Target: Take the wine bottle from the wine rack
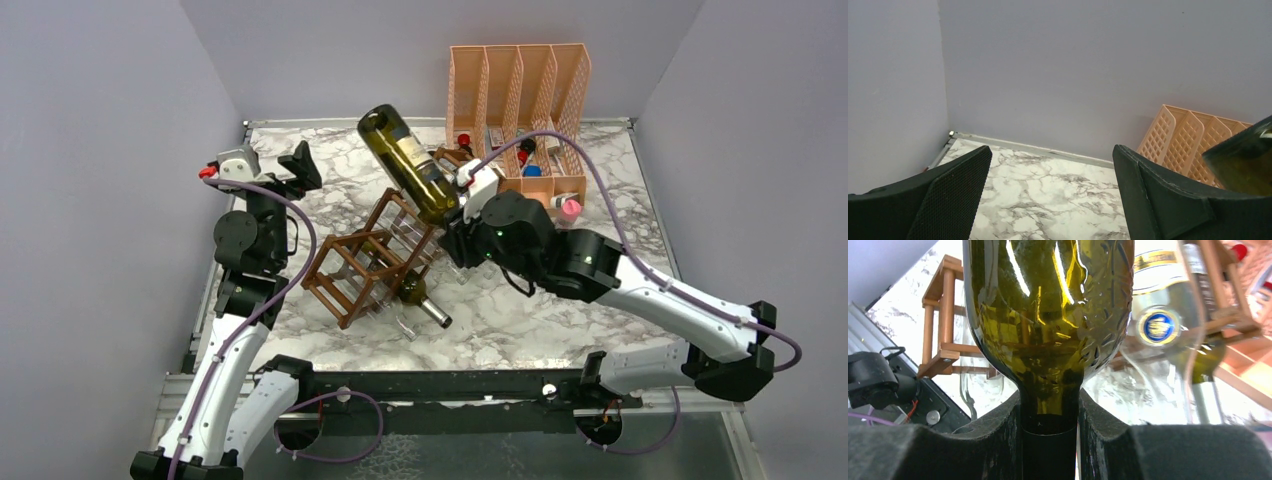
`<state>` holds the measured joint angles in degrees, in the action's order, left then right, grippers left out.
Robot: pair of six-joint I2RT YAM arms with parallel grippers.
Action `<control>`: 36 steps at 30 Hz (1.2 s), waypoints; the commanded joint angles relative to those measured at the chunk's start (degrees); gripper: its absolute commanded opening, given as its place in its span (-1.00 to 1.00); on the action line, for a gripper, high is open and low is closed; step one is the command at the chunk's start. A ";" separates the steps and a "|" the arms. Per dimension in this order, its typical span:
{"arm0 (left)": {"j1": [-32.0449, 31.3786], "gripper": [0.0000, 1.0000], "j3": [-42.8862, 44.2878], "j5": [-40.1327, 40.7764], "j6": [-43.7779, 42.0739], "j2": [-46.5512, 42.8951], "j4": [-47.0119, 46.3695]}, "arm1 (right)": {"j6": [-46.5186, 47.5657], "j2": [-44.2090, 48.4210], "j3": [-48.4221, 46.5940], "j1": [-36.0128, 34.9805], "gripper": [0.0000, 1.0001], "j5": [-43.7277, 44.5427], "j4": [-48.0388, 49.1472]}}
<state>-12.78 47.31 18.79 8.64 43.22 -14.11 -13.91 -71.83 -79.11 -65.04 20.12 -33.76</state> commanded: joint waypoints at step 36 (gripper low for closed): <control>-38.02 0.98 35.44 -44.43 -45.46 18.32 39.45 | -4.53 0.62 -30.26 -0.15 -0.98 -9.82 -41.91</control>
<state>-46.83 80.58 -31.35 -26.89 61.32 19.20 -20.38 -68.75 -106.04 -65.04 14.72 -79.79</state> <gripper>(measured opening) 0.989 0.360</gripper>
